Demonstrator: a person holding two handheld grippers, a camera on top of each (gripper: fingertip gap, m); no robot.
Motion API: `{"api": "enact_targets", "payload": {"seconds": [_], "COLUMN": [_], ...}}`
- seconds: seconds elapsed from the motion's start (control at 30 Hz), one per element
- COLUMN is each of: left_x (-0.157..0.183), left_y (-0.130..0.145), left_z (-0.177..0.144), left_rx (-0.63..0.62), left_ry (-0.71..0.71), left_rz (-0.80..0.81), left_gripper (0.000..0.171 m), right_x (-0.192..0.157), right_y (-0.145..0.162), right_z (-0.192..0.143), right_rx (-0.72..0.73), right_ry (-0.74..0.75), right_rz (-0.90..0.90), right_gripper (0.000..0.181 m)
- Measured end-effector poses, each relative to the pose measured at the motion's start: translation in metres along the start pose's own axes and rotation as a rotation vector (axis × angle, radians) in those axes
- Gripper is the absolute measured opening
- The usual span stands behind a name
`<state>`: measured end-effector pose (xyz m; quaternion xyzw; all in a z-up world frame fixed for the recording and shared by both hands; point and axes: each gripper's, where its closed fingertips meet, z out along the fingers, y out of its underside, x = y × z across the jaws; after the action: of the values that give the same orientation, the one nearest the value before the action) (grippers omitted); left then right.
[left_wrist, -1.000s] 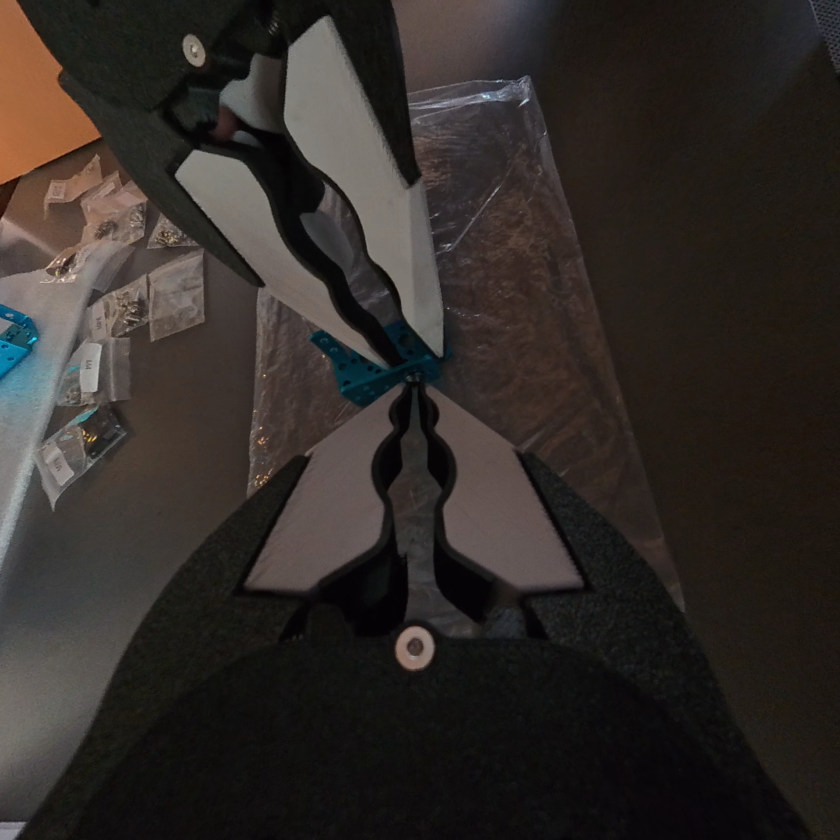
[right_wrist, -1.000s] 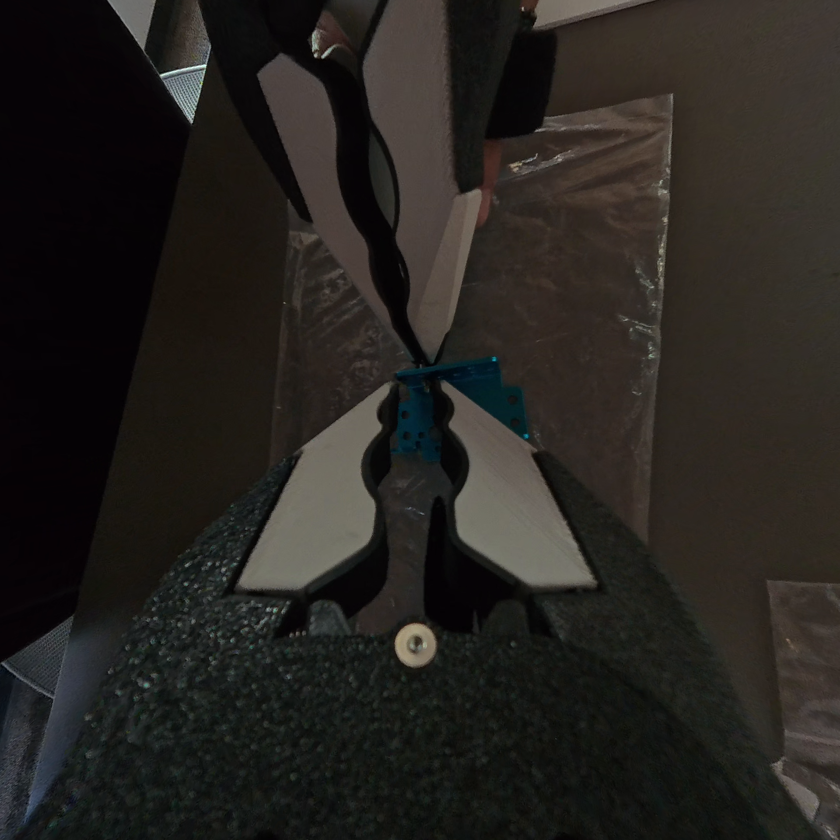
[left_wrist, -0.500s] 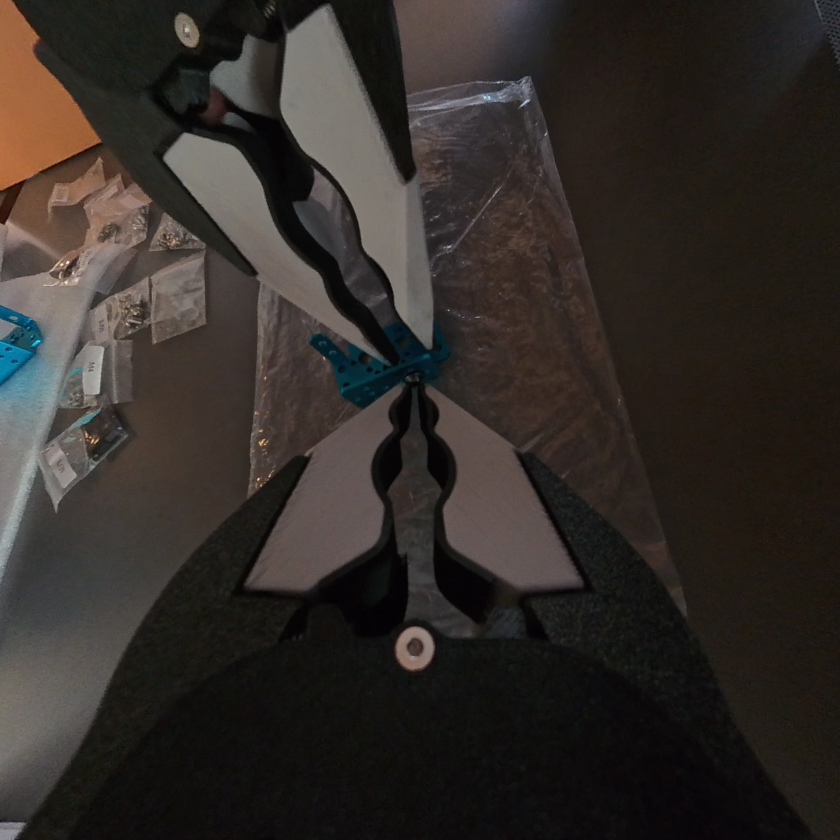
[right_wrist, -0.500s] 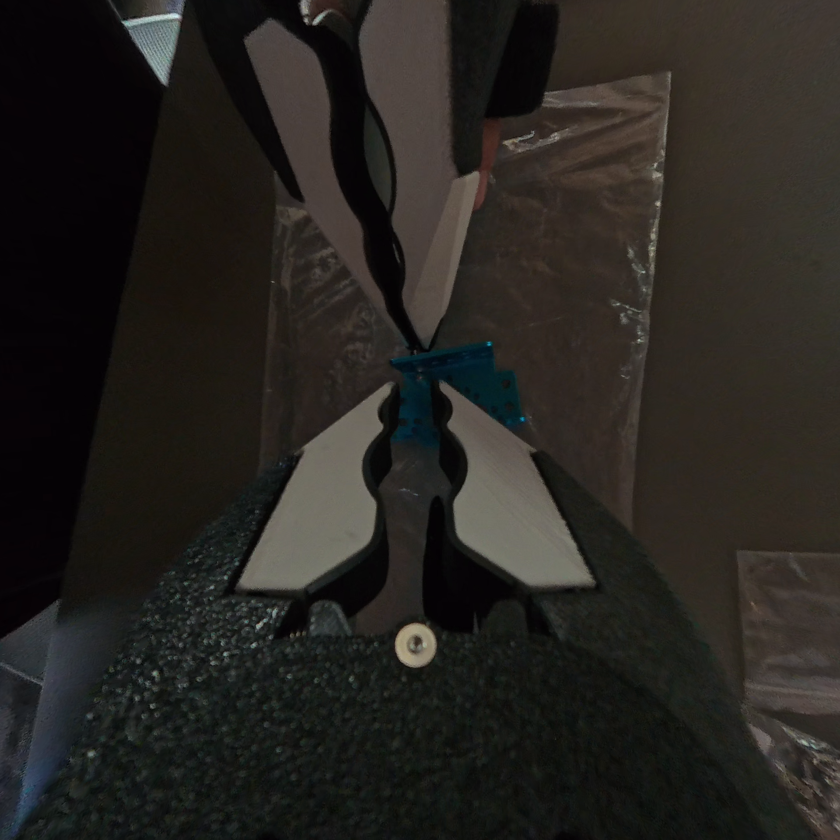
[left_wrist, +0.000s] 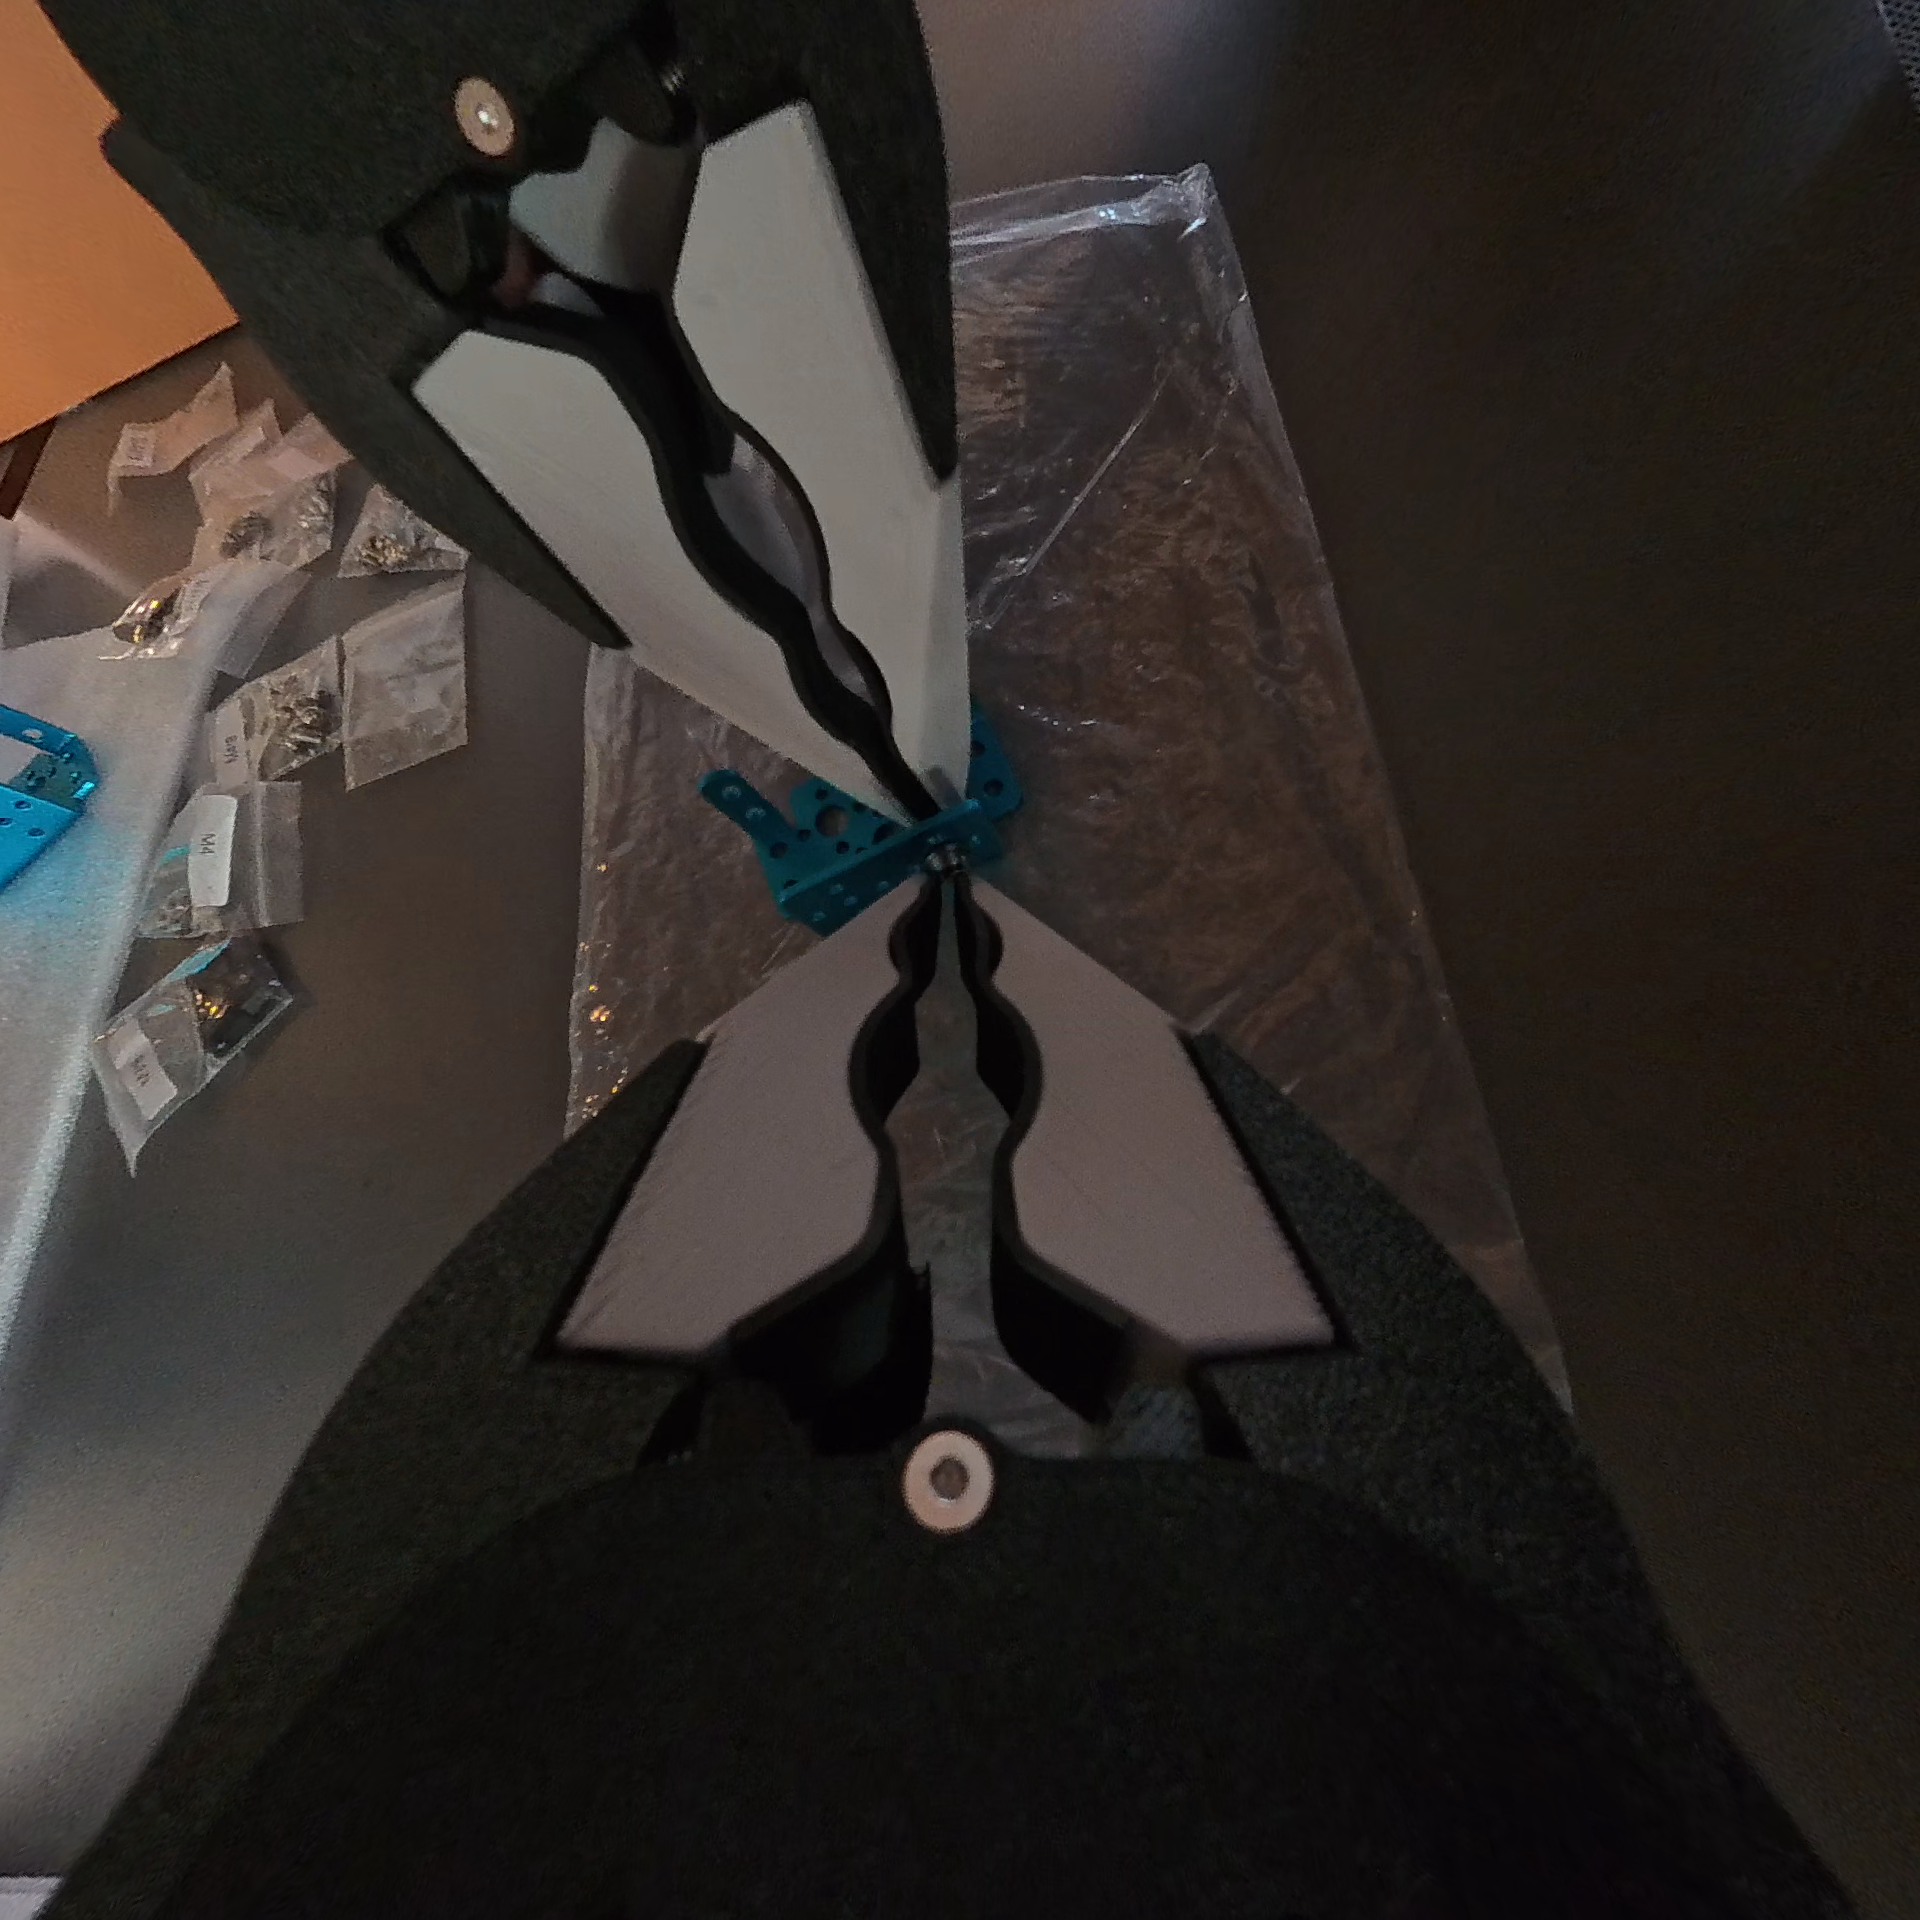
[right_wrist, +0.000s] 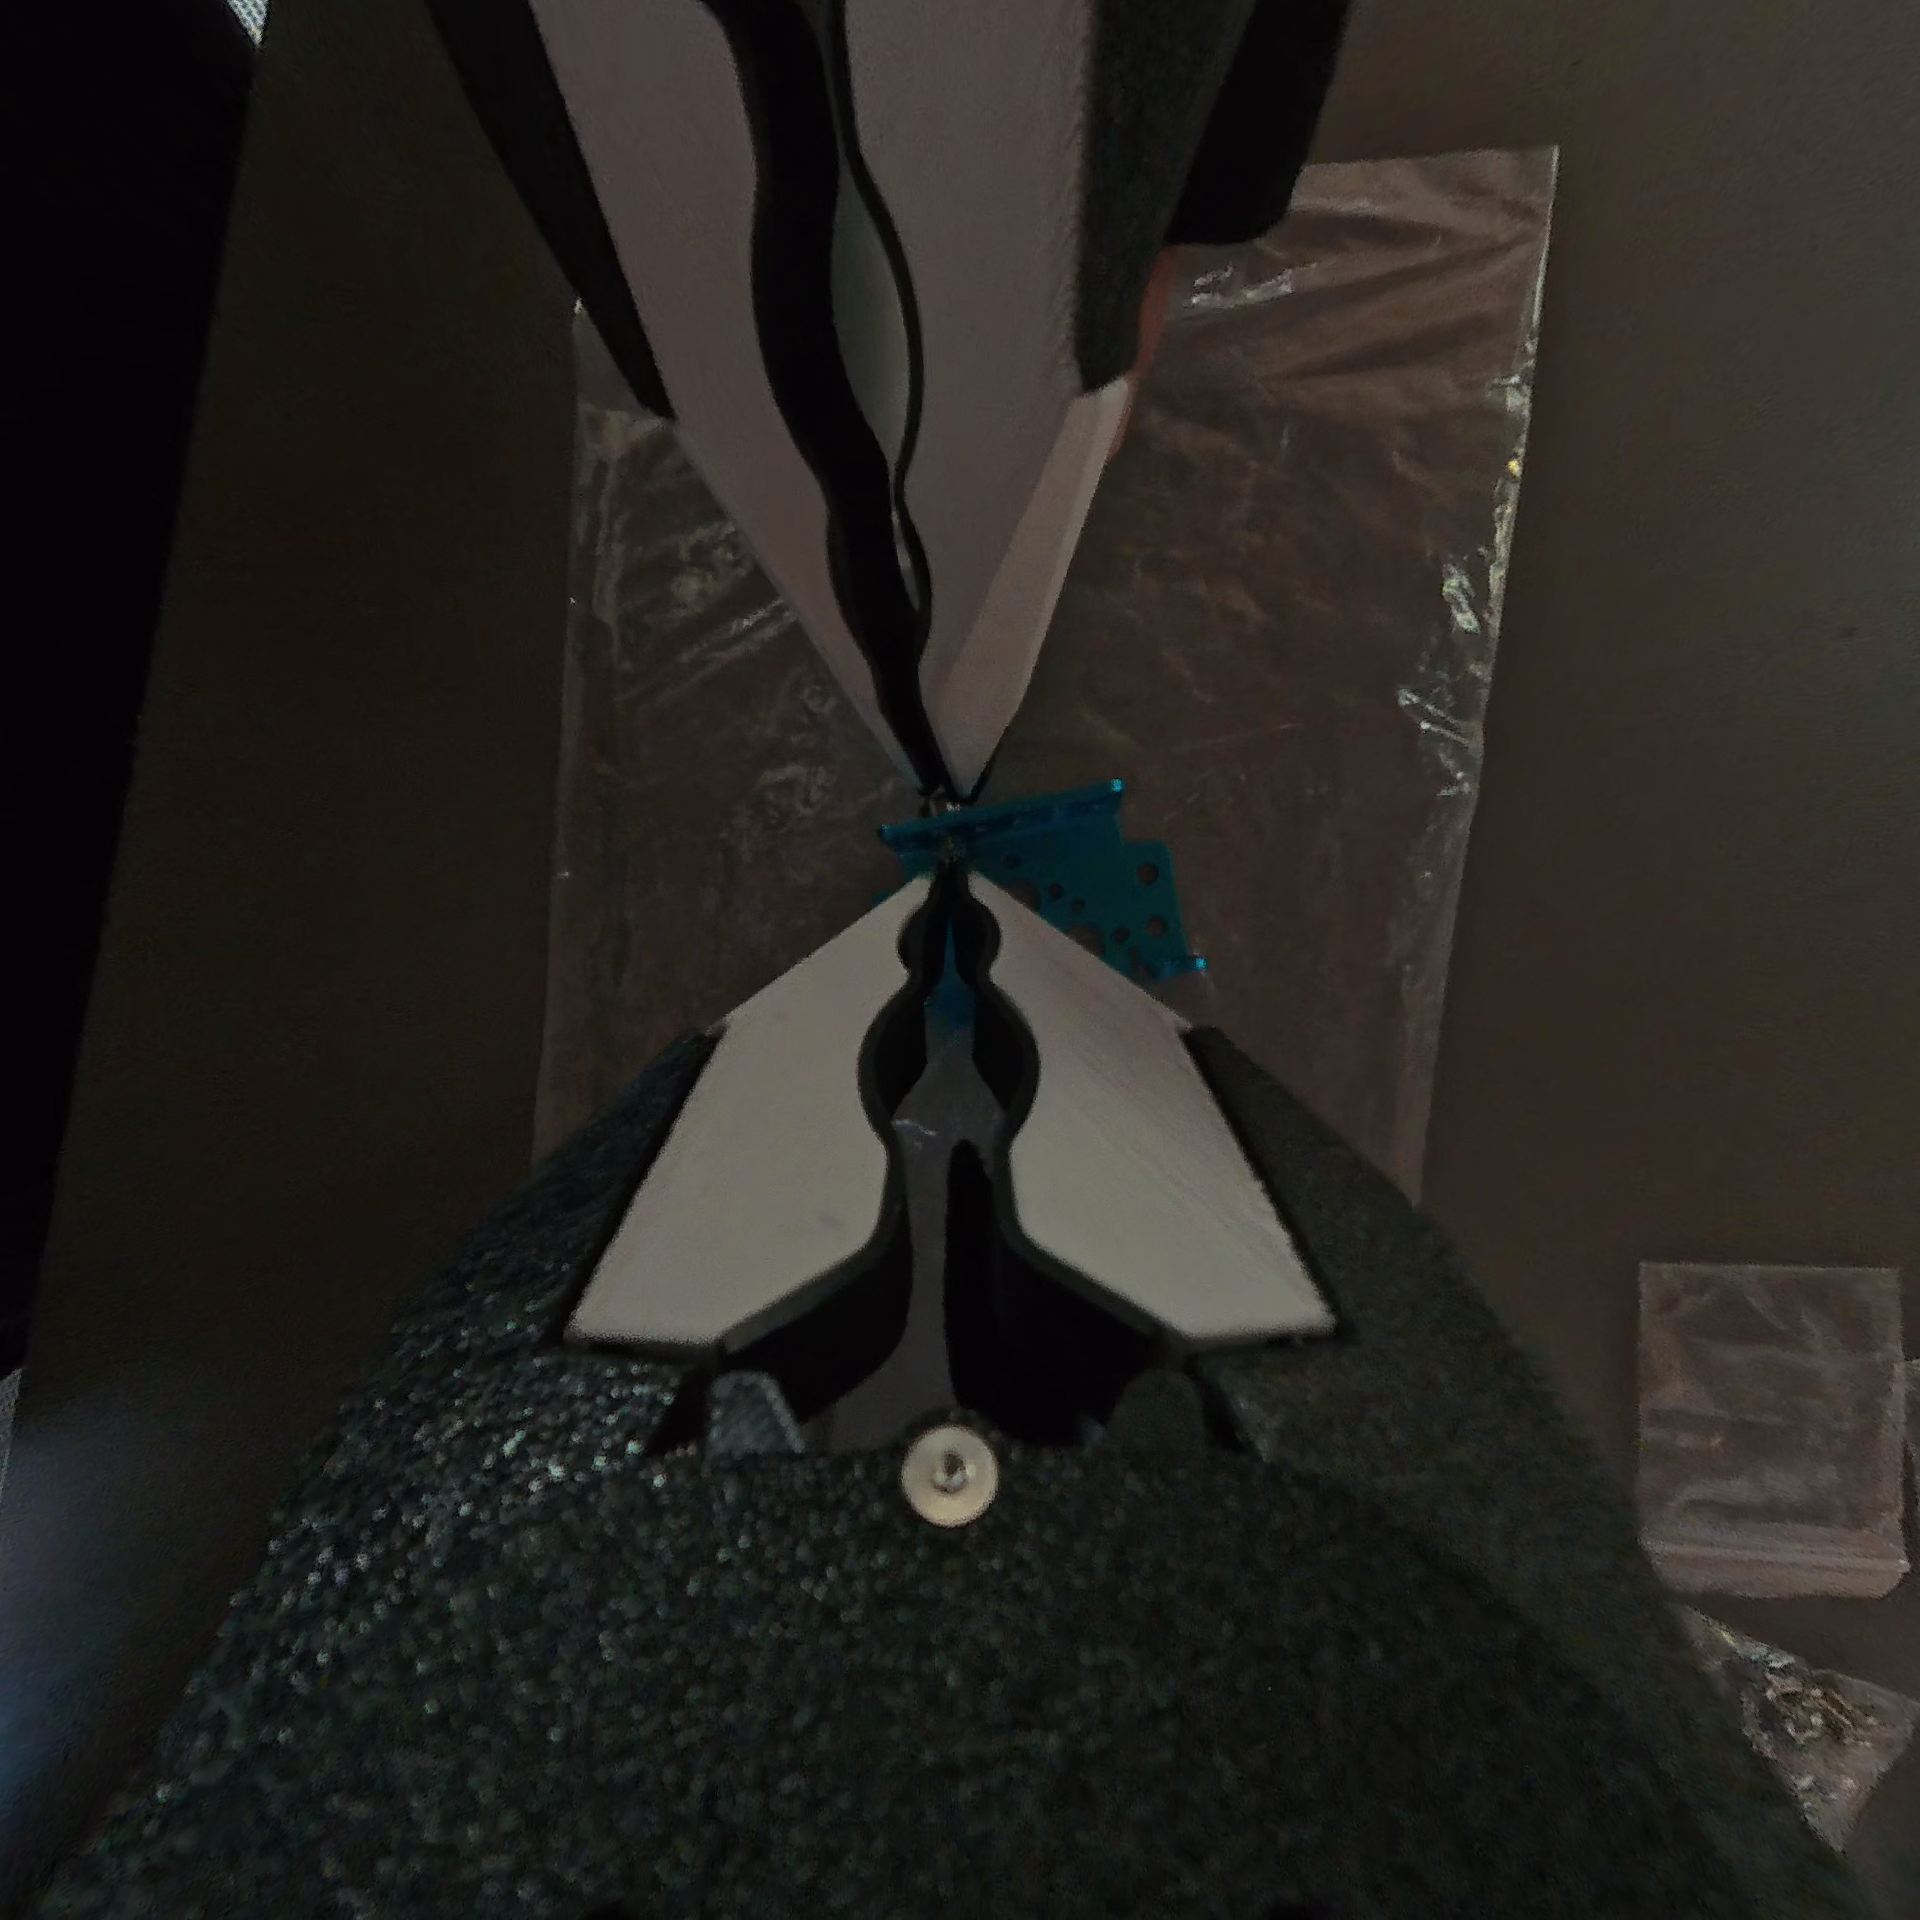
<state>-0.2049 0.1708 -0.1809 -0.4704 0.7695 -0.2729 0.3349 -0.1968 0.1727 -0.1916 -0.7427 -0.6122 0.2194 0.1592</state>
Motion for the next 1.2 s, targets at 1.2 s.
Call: {"api": "enact_targets", "payload": {"seconds": [1.2], "left_x": [-0.003], "left_y": [0.002], "left_z": [0.001], "left_rx": [-0.015], "left_ry": [-0.027], "left_rz": [0.013], "left_gripper": [0.006], "right_x": [0.011], "right_y": [-0.001], "right_z": [-0.016], "right_rx": [0.096], "right_ry": [0.009], "right_rz": [-0.03], "right_gripper": [0.0]}}
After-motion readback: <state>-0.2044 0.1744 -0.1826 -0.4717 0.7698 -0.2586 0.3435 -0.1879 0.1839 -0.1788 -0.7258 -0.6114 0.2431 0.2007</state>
